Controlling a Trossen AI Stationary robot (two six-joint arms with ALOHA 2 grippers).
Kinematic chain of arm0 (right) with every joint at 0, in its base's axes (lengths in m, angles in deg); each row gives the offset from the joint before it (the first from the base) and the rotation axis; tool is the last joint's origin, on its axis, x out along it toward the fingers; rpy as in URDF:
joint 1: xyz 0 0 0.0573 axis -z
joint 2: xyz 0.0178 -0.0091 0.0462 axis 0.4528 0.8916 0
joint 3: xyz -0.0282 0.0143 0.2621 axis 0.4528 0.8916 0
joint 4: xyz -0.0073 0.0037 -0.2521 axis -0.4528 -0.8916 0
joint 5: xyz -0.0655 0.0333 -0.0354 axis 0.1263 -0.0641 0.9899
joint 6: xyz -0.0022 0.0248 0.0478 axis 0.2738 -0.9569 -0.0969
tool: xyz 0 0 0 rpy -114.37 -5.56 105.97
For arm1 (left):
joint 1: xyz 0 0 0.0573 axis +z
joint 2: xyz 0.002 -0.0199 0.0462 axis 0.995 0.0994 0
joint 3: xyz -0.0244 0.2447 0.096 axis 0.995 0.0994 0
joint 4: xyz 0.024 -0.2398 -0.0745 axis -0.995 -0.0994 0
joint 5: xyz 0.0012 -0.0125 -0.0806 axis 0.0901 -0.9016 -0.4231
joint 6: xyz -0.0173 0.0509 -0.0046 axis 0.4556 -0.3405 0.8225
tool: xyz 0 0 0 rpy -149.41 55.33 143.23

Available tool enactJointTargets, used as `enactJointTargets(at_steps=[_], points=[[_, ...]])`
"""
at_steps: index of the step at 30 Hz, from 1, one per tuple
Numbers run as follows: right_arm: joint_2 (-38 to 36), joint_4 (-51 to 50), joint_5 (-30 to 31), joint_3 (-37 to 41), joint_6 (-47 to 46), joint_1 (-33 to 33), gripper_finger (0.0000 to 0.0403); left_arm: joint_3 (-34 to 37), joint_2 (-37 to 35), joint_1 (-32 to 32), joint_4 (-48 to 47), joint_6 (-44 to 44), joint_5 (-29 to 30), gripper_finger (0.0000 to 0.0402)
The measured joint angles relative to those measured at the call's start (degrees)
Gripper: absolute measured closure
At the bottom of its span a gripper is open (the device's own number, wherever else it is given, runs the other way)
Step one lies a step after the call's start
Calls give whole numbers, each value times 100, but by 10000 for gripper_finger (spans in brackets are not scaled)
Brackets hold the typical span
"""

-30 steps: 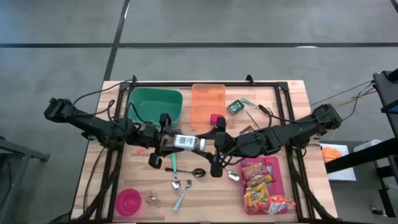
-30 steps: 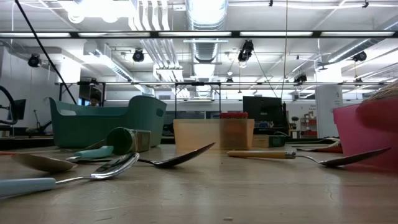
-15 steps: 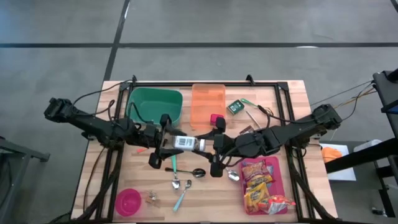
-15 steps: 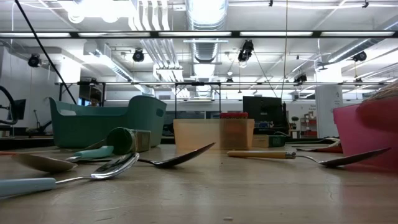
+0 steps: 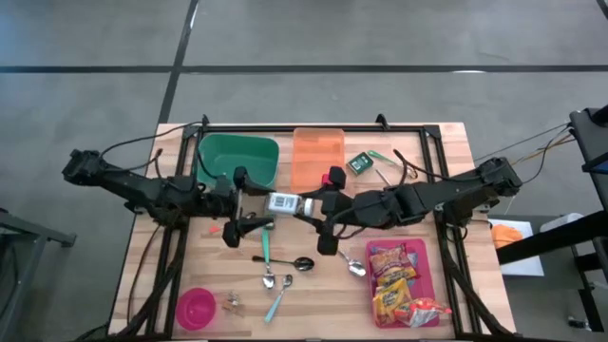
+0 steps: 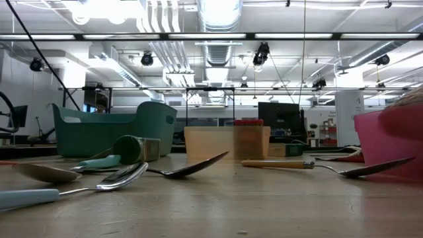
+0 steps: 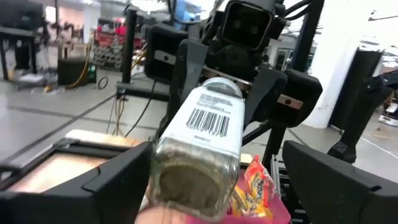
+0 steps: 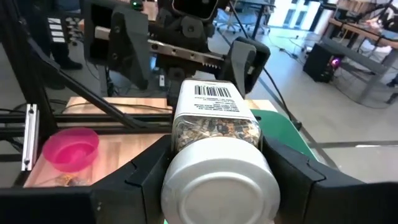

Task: Pick & Place Food Item
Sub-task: Put the white seasoning bottle into the orange bin

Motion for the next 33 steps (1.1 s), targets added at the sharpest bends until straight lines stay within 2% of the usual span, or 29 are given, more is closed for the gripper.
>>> enactJointTargets(at_steps=[9, 13, 19, 33], points=[[-9, -916, -315, -230, 72, 691, 210, 11, -699, -5, -1385, 351, 89, 81], [-9, -1374, -419, -330, 148, 1028, 210, 11, -771, 2, -1454, 464, 147, 86], [15, -1660, -1056, -338, 151, 1620, 210, 15, -775, 4, -1547, 459, 381, 87], [140, -2044, -1459, -343, 450, 2384, 210, 17, -775, 0, -1787, 901, 468, 87]])
